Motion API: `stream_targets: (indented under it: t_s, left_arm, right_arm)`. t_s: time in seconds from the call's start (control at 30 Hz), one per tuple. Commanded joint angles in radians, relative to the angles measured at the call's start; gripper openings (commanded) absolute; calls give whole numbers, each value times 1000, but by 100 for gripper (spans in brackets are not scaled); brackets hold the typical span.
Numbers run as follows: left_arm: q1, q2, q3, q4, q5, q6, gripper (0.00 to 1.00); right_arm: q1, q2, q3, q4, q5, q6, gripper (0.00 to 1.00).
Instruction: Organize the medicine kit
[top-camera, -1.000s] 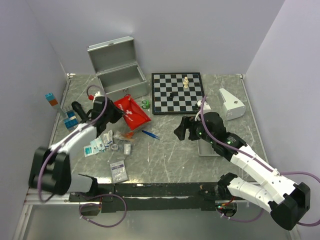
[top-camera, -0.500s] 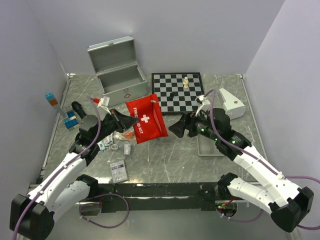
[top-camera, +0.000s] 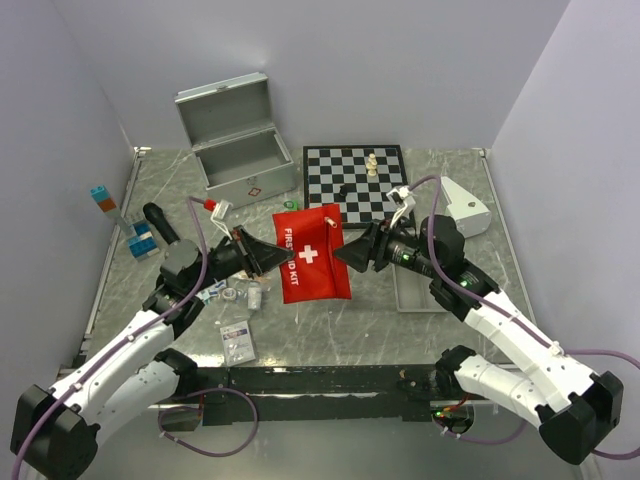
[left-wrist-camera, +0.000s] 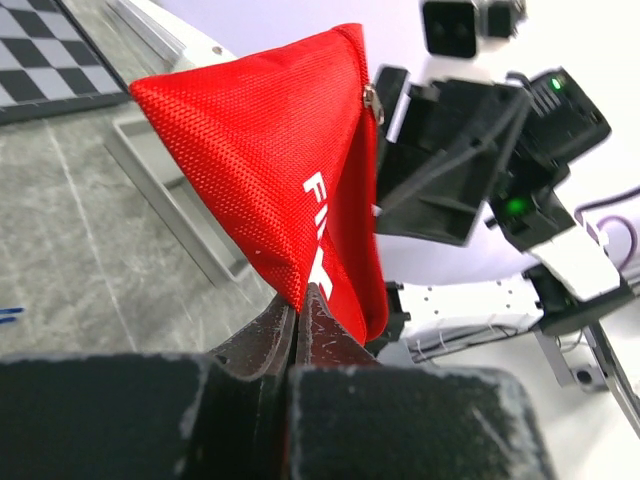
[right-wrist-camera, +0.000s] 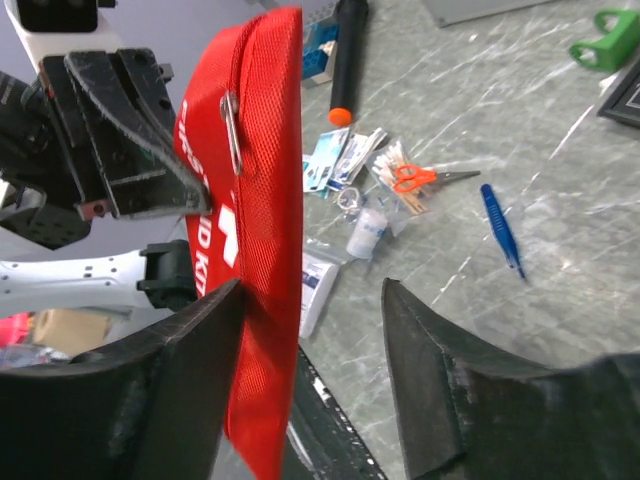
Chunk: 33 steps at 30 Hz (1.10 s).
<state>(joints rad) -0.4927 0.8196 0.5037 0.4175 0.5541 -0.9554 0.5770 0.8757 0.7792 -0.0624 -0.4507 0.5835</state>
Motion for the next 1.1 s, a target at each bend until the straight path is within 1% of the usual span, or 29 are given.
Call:
stream_targets:
  t_s: [0.0, 0.07, 0.23, 0.3, 0.37, 0.4, 0.5, 0.53, 0.57, 0.6, 0.63, 0.67, 0.7, 0.73, 0.8, 0.9, 1.0, 1.07]
  left_arm:
    - [-24, -25, 32, 23, -31, 18, 1]
    - [-27, -25, 26, 26, -31, 14, 1]
    - [-27, -17, 10, 20, -48, 14, 1]
    - [-27, -11, 6, 15, -59, 18, 1]
    - [-27, -2, 1, 24, -57, 21, 1]
    - [-27, 9, -1, 24, -59, 21, 1]
    - [-27, 45, 2, 23, -63, 27, 1]
    - [-27, 58, 7, 12, -71, 29, 6]
    - [-27, 72, 15, -8, -83, 40, 16]
    - [-27, 84, 24, -29, -92, 59, 33]
    - [-27, 90, 30, -52, -111, 81, 62]
    - [-26, 95, 35, -77, -147, 101, 82]
    - [-24, 95, 36, -120, -205, 109, 99]
    - [-18, 95, 38, -137, -238, 110, 97]
    - [-14, 104, 50, -158, -269, 99, 97]
    - [-18, 147, 110, -180, -258, 87, 97]
    - [-64, 200, 177, -203, -275, 83, 97]
    - [-121, 231, 228, -229, -318, 98, 97]
  right_arm:
    - [-3, 22, -3, 92, -43, 13, 58]
    - [-3, 25, -1, 93, -46, 12, 52]
    - [-3, 22, 14, 65, -48, -8, 29]
    - [-3, 14, 31, 17, -39, -30, 20]
    - [-3, 8, 55, -36, -28, -60, 4]
    - [-3, 3, 67, -74, -19, -71, 0]
    - [-3, -10, 103, -135, -17, -99, 0]
    - [-3, -12, 110, -161, -16, -106, 0]
    - [-3, -14, 132, -197, -7, -111, 0]
    - [-3, -14, 155, -236, 18, -120, 0]
    - [-3, -11, 179, -290, 42, -134, 0]
    - [-2, -1, 210, -338, 76, -152, 0]
    - [-2, 3, 238, -385, 99, -177, 0]
    - [-2, 11, 256, -428, 136, -195, 0]
    - [-2, 35, 302, -511, 223, -232, 0]
    - [12, 80, 357, -623, 389, -264, 0]
    - [59, 146, 409, -715, 565, -278, 0]
    - [90, 184, 436, -755, 638, -271, 0]
